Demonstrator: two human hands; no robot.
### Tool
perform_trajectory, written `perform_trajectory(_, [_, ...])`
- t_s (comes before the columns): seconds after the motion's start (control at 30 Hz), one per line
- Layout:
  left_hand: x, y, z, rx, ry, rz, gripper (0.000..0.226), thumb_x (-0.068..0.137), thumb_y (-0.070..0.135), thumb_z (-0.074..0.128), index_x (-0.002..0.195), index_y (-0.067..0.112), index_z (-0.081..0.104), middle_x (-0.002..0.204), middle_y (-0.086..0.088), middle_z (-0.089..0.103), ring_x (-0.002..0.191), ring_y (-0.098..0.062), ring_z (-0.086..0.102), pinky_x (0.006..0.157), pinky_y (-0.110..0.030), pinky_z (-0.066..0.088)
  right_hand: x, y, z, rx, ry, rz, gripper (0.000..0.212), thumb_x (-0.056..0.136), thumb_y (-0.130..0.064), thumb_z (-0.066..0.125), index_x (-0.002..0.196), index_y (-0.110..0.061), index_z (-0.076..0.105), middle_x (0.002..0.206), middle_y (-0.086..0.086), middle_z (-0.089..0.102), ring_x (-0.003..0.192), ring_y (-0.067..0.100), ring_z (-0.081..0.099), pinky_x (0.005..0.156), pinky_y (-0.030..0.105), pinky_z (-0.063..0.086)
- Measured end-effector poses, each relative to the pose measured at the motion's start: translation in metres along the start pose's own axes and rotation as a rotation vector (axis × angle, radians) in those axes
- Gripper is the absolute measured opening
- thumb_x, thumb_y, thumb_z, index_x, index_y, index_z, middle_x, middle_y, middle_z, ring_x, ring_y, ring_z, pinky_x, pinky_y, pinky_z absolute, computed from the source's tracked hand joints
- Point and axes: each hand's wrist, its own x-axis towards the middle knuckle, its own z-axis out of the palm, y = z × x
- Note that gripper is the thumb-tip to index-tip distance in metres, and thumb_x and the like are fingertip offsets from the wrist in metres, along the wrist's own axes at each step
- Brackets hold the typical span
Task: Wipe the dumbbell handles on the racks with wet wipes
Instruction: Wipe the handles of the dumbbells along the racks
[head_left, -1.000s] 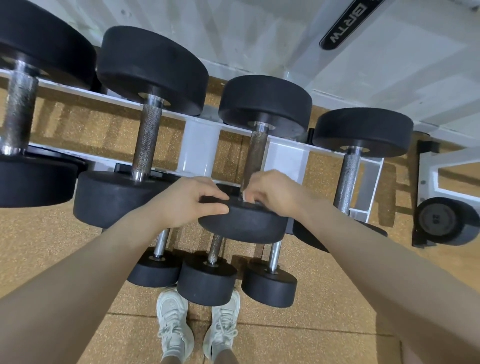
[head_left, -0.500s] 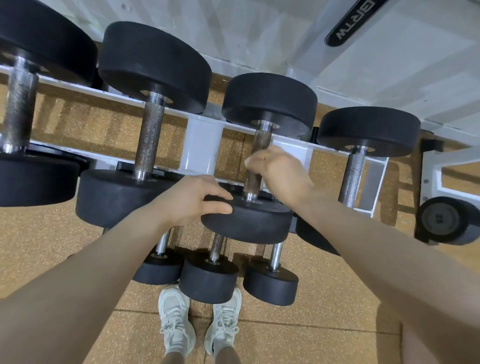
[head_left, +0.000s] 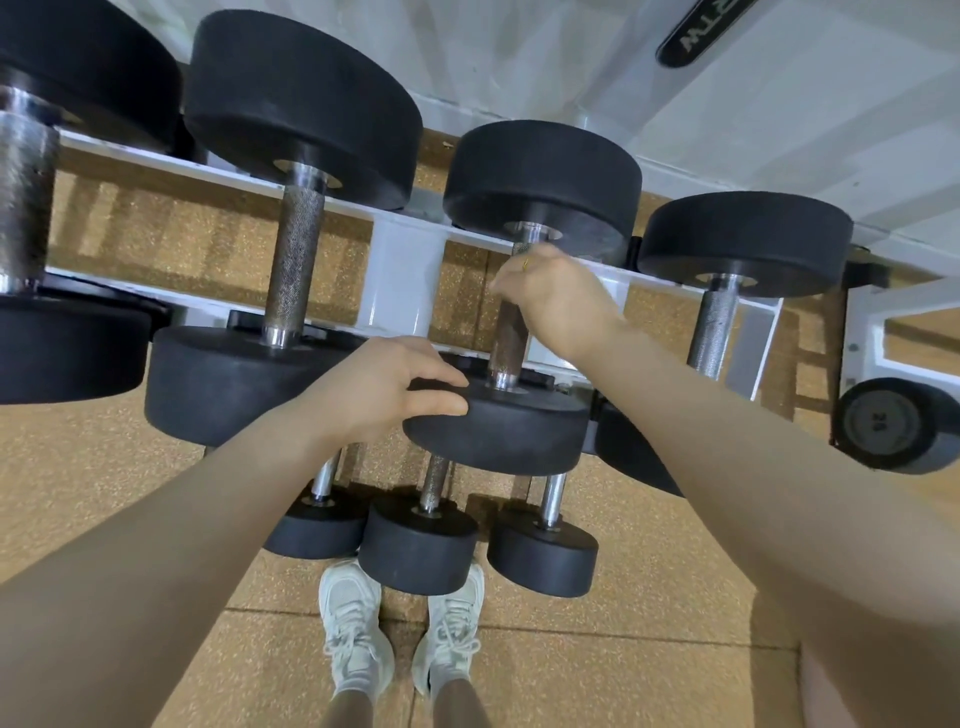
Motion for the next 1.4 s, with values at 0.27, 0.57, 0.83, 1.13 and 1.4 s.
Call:
perform_trajectory(0.27, [-0.001,0.005,0.0,-0.03,-0.004,-0.029,0.033,0.08,0.027,0.067,0.112,0.019,0.066,0.101,0.005,0.056,0.096,-0.008,0.051,0.08,-0.014,0.035,-0.038,-0.022,-0.013,0.652,-0.266,0.185,0.024,0.089,0.001,0.053,0.098,-0.008,0.073,0.105,0.008,0.07,0.096,0.017,0.064,0.08,0.004,0.041])
perform_trajectory(0.57, [-0.003,0.004,0.0,-0.102,0.016,-0.032,0.031,0.078,0.027,0.069,0.108,0.02,0.068,0.094,0.011,0.057,0.085,-0.003,0.054,0.083,-0.023,0.044,0.01,-0.012,-0.008,-0.083,-0.022,0.181,0.027,0.082,0.009,0.042,0.092,-0.008,0.061,0.104,0.008,0.061,0.096,0.027,0.055,0.094,0.032,0.04])
perform_trajectory(0.83, [-0.005,0.004,0.001,-0.006,0.024,-0.028,0.031,0.08,0.029,0.066,0.11,0.022,0.067,0.103,0.006,0.059,0.098,-0.009,0.054,0.091,-0.021,0.038,-0.056,-0.013,-0.004,0.377,-0.101,-0.096,0.026,0.083,0.01,0.053,0.099,0.0,0.072,0.107,0.015,0.069,0.098,0.03,0.063,0.088,0.029,0.048])
perform_trajectory(1.13, [-0.003,0.001,0.0,-0.021,0.016,-0.039,0.031,0.078,0.03,0.067,0.109,0.023,0.067,0.102,0.006,0.059,0.097,-0.008,0.055,0.085,-0.011,0.037,-0.006,0.005,-0.01,1.544,0.405,1.169,0.017,0.088,-0.005,0.059,0.076,-0.016,0.063,0.073,-0.001,0.063,0.068,0.01,0.058,0.093,0.026,0.044])
perform_trajectory(1.4, [-0.003,0.003,-0.001,-0.027,0.008,-0.049,0.031,0.079,0.028,0.067,0.11,0.022,0.067,0.1,0.009,0.058,0.093,-0.005,0.053,0.083,-0.009,0.036,-0.032,-0.007,-0.003,1.217,-0.14,1.022,0.019,0.078,0.016,0.055,0.086,0.002,0.065,0.081,0.006,0.06,0.087,0.021,0.06,0.09,0.03,0.051])
